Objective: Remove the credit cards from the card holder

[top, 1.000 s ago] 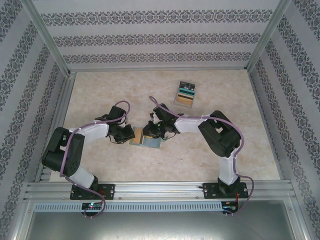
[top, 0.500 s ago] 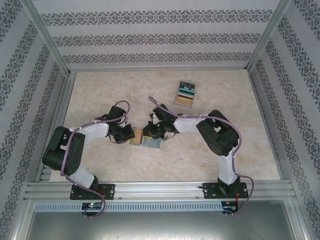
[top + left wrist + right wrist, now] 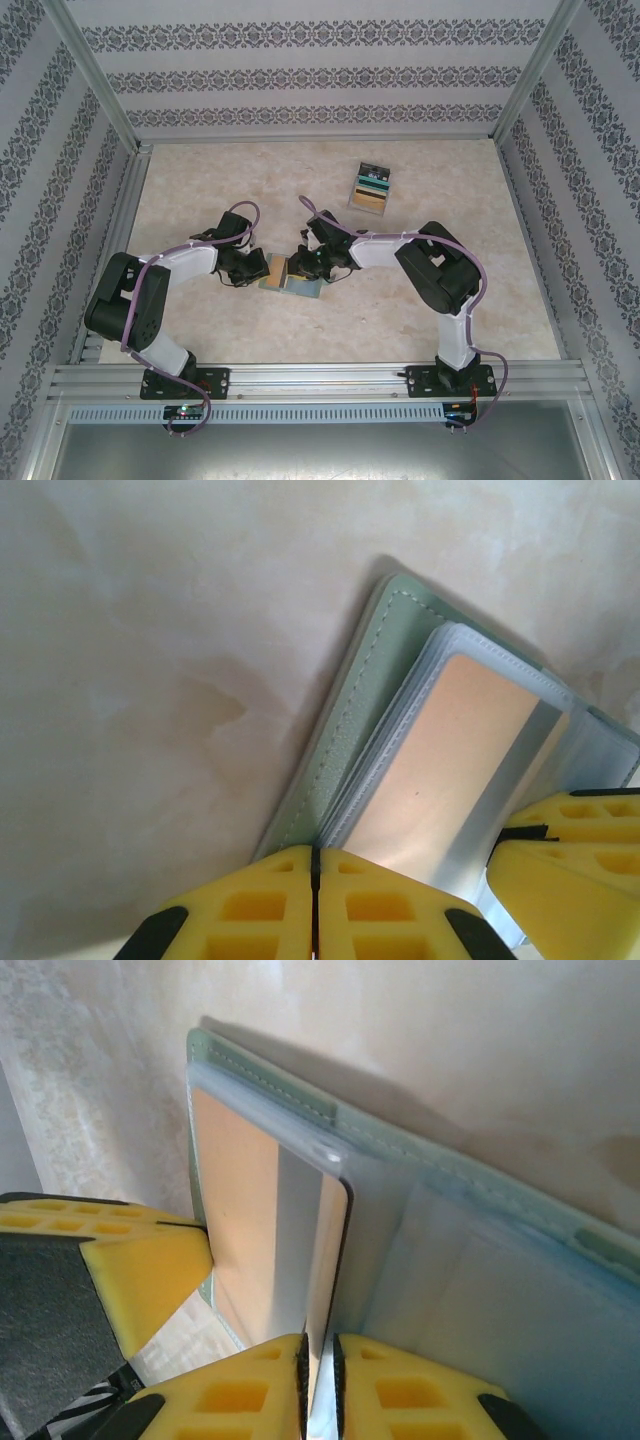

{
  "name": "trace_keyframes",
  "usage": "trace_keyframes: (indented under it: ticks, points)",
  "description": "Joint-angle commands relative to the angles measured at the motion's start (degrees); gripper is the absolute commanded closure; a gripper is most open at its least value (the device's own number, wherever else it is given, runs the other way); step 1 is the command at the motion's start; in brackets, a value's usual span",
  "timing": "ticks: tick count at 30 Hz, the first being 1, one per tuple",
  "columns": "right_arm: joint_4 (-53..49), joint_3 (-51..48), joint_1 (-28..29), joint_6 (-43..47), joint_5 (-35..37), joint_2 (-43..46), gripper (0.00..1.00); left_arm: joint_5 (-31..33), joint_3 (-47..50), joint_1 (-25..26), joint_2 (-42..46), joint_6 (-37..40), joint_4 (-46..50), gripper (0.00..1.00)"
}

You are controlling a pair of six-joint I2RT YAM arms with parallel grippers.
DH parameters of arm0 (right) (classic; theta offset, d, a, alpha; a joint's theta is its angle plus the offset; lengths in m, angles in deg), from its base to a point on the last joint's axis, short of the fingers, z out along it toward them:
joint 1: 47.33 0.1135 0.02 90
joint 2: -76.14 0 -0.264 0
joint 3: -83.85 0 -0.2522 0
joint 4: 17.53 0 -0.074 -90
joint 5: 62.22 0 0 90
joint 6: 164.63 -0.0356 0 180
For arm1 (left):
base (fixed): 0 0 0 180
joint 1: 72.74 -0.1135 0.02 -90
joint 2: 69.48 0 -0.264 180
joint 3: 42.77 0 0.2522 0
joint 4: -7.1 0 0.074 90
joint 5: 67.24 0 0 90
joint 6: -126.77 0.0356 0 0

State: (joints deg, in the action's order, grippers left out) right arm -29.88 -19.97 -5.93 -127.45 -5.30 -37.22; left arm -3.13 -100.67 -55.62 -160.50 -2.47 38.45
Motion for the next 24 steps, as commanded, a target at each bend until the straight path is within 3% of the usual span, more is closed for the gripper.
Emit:
trace_keyframes:
  ticks: [1, 12, 15, 19, 24]
  points:
    - [-0.16, -0.87, 0.48, -0.79, 0.05, 1.1, 0.81, 1.56, 0.81, -0.49, -1.53, -0.3, 0.96, 0.92]
    - [2.7, 2.28, 1.43, -2.56, -1.82, -3.26, 0.82, 0.39, 0.91, -0.43, -1.61, -0.31, 0.43, 0.92]
    - [2.74, 2.65, 1.49, -2.51, -1.84, -3.27, 0.85, 0.13, 0.99, -0.48, -1.62, -0.3, 0.43, 0.92]
    - [3.3, 2.14, 1.33, -2.69, -2.21, -3.09, 1.0, 0.12, 0.86, -0.43, -1.62, -0.31, 0.56, 0.92]
    - [3.86, -0.58, 0.48, -2.67, -1.73, -0.68, 1.0, 1.91, 0.56, -0.43, -1.35, -0.22, 1.96, 0.93]
